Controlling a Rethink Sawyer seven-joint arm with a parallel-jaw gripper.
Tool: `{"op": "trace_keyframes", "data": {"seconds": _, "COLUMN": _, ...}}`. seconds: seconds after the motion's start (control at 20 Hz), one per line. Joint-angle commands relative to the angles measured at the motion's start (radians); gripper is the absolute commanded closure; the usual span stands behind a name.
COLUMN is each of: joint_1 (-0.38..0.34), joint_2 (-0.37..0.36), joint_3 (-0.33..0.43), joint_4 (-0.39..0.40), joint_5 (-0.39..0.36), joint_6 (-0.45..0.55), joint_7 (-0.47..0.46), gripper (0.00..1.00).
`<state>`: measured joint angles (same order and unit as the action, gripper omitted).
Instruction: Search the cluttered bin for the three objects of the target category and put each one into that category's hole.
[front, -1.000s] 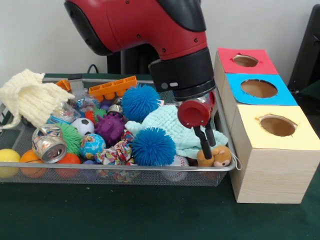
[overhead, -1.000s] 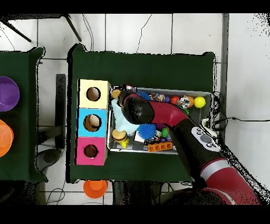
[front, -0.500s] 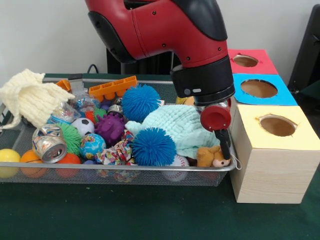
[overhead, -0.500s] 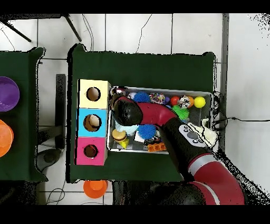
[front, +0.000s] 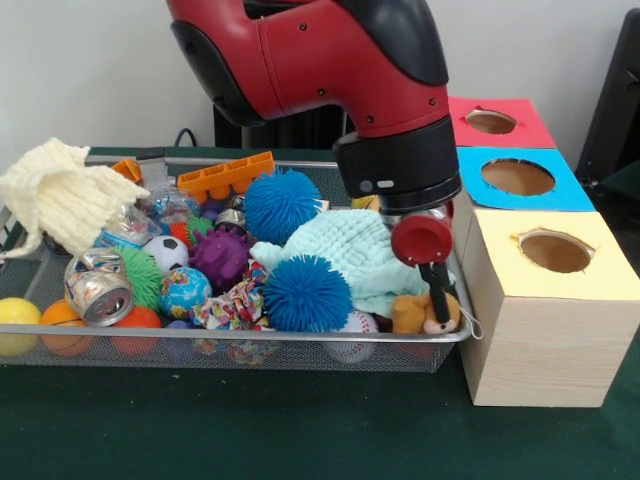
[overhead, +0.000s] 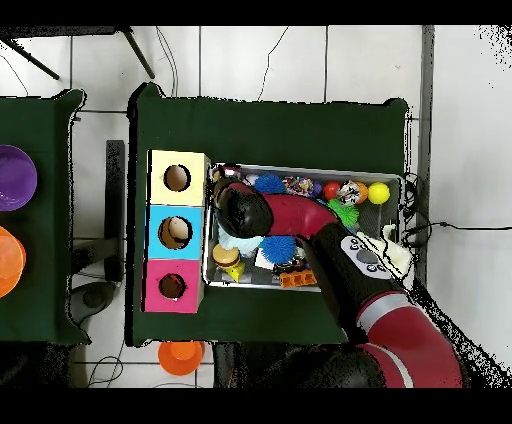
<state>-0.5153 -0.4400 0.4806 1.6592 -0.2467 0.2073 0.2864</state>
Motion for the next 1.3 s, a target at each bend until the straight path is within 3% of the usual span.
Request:
{"op": "trace_keyframes", "data": {"seconds": 0.05, "joint_1": 0.011, "joint_2": 0.021, "joint_3": -0.078, "joint_4": -0.071, "joint_5": -0.06, "joint_6": -0.01, "joint_7": 0.186, "gripper": 0.0}}
{"op": "trace_keyframes", "data": {"seconds": 0.4, "joint_1": 0.048, "joint_2": 0.034, "joint_3": -0.123, "joint_4": -0.1, "joint_5": -0.054, "joint_6": 0.02, "joint_7": 0.186, "gripper": 0.0}}
{"op": "trace_keyframes", "data": {"seconds": 0.45, "joint_1": 0.076, "joint_2": 0.032, "joint_3": -0.157, "joint_4": -0.115, "joint_5": -0.05, "joint_6": 0.043, "joint_7": 0.193, "gripper": 0.0}}
{"op": "trace_keyframes", "data": {"seconds": 0.5, "joint_1": 0.085, "joint_2": 0.032, "joint_3": -0.168, "joint_4": -0.118, "joint_5": -0.041, "joint_6": 0.059, "joint_7": 0.191, "gripper": 1.0}}
{"op": "trace_keyframes", "data": {"seconds": 1.05, "joint_1": 0.093, "joint_2": 0.033, "joint_3": -0.178, "joint_4": -0.117, "joint_5": -0.026, "joint_6": 0.085, "joint_7": 0.178, "gripper": 1.0}}
{"op": "trace_keyframes", "data": {"seconds": 1.3, "joint_1": 0.025, "joint_2": -0.012, "joint_3": -0.084, "joint_4": -0.054, "joint_5": -0.019, "joint_6": 0.042, "joint_7": 0.174, "gripper": 1.0}}
